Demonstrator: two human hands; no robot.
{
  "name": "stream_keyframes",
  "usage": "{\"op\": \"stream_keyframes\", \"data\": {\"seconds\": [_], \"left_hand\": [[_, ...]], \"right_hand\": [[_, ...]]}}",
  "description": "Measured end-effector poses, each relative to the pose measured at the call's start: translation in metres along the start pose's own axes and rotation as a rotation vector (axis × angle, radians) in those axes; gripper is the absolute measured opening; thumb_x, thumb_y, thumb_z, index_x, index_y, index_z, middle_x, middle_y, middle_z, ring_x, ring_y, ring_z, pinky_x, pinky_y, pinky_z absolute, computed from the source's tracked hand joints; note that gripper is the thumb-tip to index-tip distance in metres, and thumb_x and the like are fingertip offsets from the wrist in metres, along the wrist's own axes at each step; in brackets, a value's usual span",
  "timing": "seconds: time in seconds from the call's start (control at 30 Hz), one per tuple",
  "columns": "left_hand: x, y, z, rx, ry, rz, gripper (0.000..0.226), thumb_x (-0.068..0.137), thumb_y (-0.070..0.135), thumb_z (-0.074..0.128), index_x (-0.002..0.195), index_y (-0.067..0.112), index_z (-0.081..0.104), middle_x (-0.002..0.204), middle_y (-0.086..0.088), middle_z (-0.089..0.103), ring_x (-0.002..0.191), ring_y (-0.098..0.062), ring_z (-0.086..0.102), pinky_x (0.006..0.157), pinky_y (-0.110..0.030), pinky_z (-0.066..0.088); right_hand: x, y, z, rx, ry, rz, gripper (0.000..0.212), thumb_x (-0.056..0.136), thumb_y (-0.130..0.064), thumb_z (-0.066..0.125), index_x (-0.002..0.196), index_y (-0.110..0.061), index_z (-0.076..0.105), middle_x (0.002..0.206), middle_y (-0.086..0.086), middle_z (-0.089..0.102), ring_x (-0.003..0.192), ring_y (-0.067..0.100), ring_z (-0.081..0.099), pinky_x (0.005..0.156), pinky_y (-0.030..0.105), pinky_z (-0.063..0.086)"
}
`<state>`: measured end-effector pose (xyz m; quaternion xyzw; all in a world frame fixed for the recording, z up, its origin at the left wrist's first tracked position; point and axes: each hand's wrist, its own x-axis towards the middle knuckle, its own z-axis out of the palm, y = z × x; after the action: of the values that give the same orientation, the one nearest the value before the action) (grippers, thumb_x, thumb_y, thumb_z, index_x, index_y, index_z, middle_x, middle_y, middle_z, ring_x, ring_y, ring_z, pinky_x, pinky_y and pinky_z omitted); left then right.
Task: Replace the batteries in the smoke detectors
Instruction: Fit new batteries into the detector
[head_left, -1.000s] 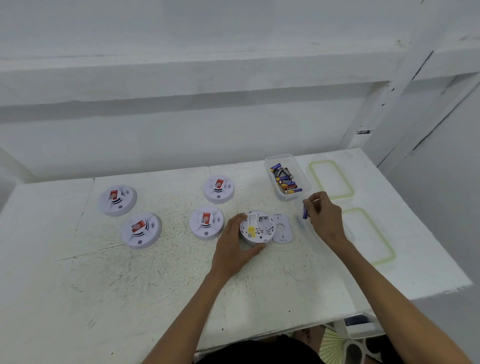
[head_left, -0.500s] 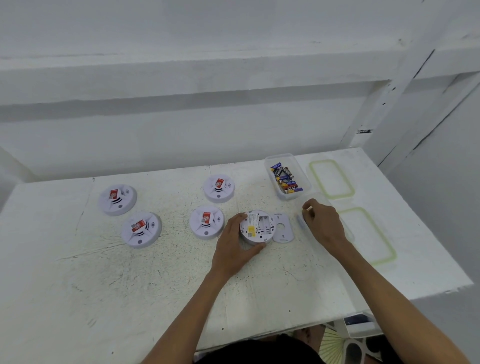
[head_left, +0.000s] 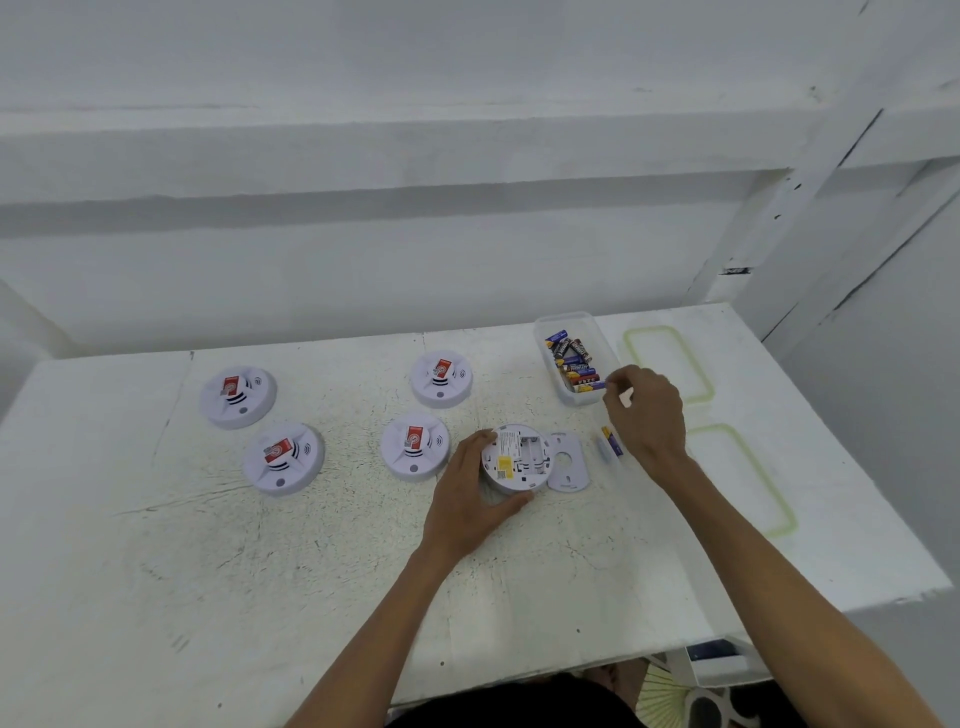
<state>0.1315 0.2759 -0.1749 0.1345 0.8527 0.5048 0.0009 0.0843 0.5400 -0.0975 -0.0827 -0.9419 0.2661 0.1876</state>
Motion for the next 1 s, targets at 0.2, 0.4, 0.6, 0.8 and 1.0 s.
{"op": "stream_keyframes", "data": {"seconds": [0.2,0.4,0.6,0.8,1.0], "left_hand": [[0.001,-0.002,0.0,-0.008,0.003,-0.007,0.09,0.072,0.061,0.083,0.144,0.024,0.042,0.143,0.012,0.047,0.134,-0.008,0.048,0.105,-0.035,0.051],[0.003,0.001,0.0,-0.027,0.001,0.005,0.088,0.073,0.06,0.083,0.143,0.025,0.042,0.142,0.013,0.047,0.134,-0.006,0.048,0.106,-0.031,0.049],[0.003,-0.002,-0.001,-0.028,0.007,0.002,0.089,0.073,0.058,0.084,0.144,0.023,0.043,0.143,0.012,0.048,0.133,-0.005,0.047,0.107,-0.024,0.046],[0.003,-0.001,0.0,-0.032,0.006,-0.008,0.09,0.072,0.063,0.081,0.144,0.025,0.043,0.144,0.013,0.047,0.135,-0.005,0.046,0.108,-0.024,0.045],[0.004,-0.003,0.0,-0.019,0.001,-0.013,0.09,0.072,0.063,0.082,0.145,0.027,0.041,0.146,0.014,0.046,0.135,-0.006,0.045,0.109,-0.029,0.047]], "right_hand": [[0.062,-0.003,0.02,-0.214,-0.376,-0.041,0.025,0.091,-0.002,0.052,0.102,-0.014,0.071,0.099,0.012,0.069,0.082,0.026,0.062,0.069,0.036,0.053],[0.083,-0.011,0.029,-0.384,-0.547,-0.015,0.022,0.084,-0.031,0.07,0.102,-0.018,0.068,0.095,0.009,0.062,0.078,0.025,0.059,0.059,0.027,0.041],[0.087,-0.019,0.035,-0.434,-0.571,0.005,0.008,0.078,-0.021,0.07,0.085,-0.02,0.074,0.096,0.007,0.067,0.081,0.028,0.066,0.059,0.028,0.048],[0.087,-0.021,0.032,-0.463,-0.604,-0.071,0.014,0.086,-0.015,0.061,0.092,-0.015,0.074,0.107,0.011,0.065,0.082,0.028,0.064,0.065,0.033,0.053],[0.074,-0.018,0.022,-0.414,-0.484,-0.159,0.019,0.097,-0.009,0.047,0.092,-0.007,0.066,0.088,0.012,0.065,0.069,0.024,0.055,0.057,0.032,0.041]]}}
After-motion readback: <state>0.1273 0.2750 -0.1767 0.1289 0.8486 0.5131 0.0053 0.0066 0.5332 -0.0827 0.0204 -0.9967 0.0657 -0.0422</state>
